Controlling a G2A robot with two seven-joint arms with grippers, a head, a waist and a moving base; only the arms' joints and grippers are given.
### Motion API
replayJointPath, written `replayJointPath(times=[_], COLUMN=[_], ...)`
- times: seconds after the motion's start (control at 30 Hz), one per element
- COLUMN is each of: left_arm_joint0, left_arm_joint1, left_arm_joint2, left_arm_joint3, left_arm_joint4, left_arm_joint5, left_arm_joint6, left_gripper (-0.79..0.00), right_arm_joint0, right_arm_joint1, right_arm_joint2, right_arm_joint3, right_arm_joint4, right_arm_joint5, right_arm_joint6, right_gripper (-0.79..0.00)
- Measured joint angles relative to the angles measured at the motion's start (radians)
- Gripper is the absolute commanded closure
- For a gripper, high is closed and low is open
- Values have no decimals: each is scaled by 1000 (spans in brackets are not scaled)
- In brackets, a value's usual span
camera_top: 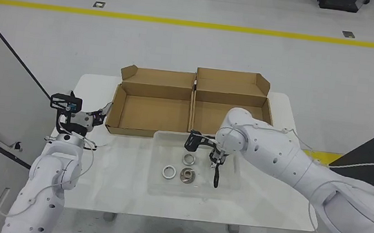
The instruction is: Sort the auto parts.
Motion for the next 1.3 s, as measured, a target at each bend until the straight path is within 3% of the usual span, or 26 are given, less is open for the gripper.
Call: replayJointPath(times=[0.37,0.67,0.77,1.1,1.3], left_arm_joint0=[0,0,0,0,0], left_arm_joint1=[0,0,0,0,0], left_arm_joint2=[0,0,0,0,0], left_arm_joint3=[0,0,0,0,0], left_arm_joint4=[0,0,0,0,0], left_arm_joint5=[0,0,0,0,0], left_arm_joint6=[0,0,0,0,0], left_gripper=[-785,-785,-785,-785,-785], right_arm_joint0=[-15,-25,-27,-17,-6], right_arm_joint1=[-1,-4,-6,-4,25], right_arm_joint2=[18,28,31,67,137], right_arm_joint3=[-3,2,3,-23,-97], right_arm_joint4=[-11,-13,-15,19,104], right_arm_joint5=[-2,-6,-5,26,51], right_arm_joint6=[14,31,37,93,136], right_gripper=[-92,-83,0,0,0])
